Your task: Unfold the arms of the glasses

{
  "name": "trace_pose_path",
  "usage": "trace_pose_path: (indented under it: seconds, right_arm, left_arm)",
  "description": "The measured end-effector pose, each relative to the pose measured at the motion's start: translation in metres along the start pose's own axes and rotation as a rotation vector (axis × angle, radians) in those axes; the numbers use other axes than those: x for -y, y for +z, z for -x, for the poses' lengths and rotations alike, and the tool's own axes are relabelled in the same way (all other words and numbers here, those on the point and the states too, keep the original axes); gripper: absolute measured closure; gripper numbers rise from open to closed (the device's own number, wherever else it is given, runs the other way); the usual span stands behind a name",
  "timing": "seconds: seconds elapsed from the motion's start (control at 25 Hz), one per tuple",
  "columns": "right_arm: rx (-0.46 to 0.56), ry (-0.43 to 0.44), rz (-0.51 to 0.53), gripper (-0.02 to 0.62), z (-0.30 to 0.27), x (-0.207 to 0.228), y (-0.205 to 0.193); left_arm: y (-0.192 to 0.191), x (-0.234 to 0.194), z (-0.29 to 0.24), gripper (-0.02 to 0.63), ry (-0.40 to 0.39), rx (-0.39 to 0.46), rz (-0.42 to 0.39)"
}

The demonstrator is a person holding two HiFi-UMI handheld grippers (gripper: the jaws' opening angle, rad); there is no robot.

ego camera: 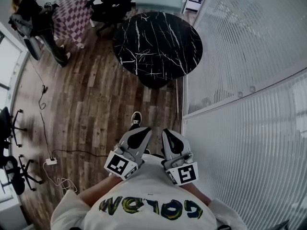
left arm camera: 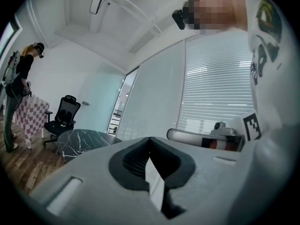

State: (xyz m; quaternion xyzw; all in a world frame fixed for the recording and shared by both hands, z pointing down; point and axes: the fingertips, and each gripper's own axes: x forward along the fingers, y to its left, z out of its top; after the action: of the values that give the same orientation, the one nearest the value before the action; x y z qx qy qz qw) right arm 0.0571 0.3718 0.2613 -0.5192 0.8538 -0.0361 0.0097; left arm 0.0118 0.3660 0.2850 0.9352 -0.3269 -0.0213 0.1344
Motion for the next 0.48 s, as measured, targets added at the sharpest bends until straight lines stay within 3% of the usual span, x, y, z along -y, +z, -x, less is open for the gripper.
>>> trace_pose_path:
  seconds: [0.48]
  right_arm:
    - [-0.021, -0.007, 0.007, 0.594, -0.126, 0.037, 0.015]
  left_arm:
    - [0.042, -0.107, -0.064, 0.604, -0.030, 0.000, 0.017]
